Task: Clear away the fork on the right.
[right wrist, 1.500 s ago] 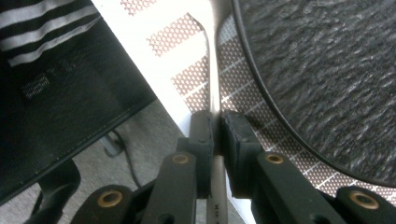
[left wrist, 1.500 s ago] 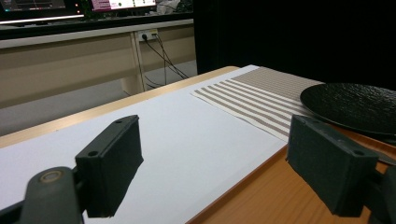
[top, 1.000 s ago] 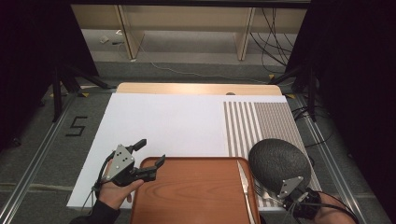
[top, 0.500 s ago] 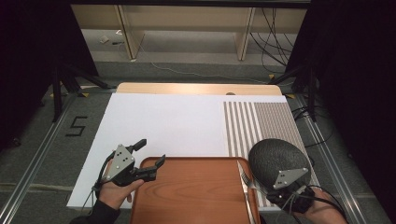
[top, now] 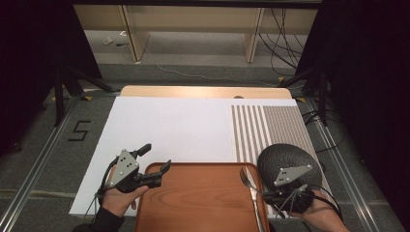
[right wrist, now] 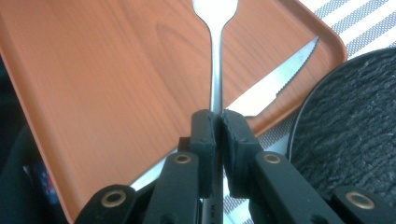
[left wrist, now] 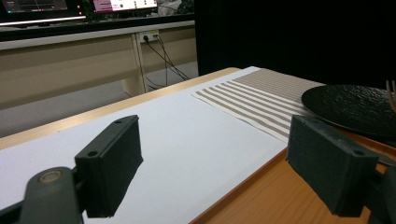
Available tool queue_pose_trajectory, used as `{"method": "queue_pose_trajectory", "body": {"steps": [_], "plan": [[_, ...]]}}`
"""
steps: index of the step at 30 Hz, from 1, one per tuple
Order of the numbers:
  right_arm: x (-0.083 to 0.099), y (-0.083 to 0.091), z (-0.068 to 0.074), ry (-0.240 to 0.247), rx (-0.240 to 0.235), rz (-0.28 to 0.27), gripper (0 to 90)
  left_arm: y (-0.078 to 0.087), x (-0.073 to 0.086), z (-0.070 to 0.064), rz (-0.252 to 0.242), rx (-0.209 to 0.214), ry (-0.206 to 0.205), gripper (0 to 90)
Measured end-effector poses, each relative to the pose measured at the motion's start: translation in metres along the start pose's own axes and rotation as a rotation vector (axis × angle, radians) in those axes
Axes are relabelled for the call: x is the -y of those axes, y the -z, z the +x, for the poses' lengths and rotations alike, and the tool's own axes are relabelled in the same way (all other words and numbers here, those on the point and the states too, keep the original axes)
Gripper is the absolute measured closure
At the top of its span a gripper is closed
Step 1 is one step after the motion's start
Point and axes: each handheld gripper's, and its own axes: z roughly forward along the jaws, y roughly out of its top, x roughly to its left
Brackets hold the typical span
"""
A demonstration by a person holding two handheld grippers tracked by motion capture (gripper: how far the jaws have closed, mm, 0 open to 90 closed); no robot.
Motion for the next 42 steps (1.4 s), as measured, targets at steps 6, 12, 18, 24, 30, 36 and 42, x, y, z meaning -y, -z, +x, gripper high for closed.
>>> {"method": "queue_pose_trajectory", "body": {"steps": [6, 12, 18, 24, 30, 36, 42], "plan": [[-0.007, -0.005, -0.001, -0.045, -0.008, -0.010, 84.1, 0.000, 0.000, 0.000, 0.000, 0.000, 0.001, 17.5], [-0.014, -0.010, 0.004, -0.076, -0.057, -0.029, 84.1, 0.001, 0.000, 0.000, -0.002, 0.000, 0.002, 17.5], [-0.019, -0.016, 0.011, -0.069, -0.092, -0.027, 84.1, 0.001, 0.000, 0.000, -0.002, 0.000, 0.000, 17.5], [-0.024, -0.022, 0.018, -0.067, -0.109, -0.012, 84.1, 0.001, 0.000, 0.000, -0.002, 0.001, 0.000, 17.5], [-0.028, -0.029, 0.025, -0.064, -0.122, 0.005, 84.1, 0.001, 0.000, 0.000, -0.001, 0.001, -0.001, 17.5], [-0.031, -0.034, 0.029, -0.048, -0.129, 0.014, 84.0, 0.001, -0.001, 0.000, -0.002, 0.002, -0.003, 17.5], [-0.033, -0.039, 0.033, -0.032, -0.139, 0.024, 84.0, 0.001, 0.000, 0.000, -0.002, 0.001, -0.002, 17.6]]}}
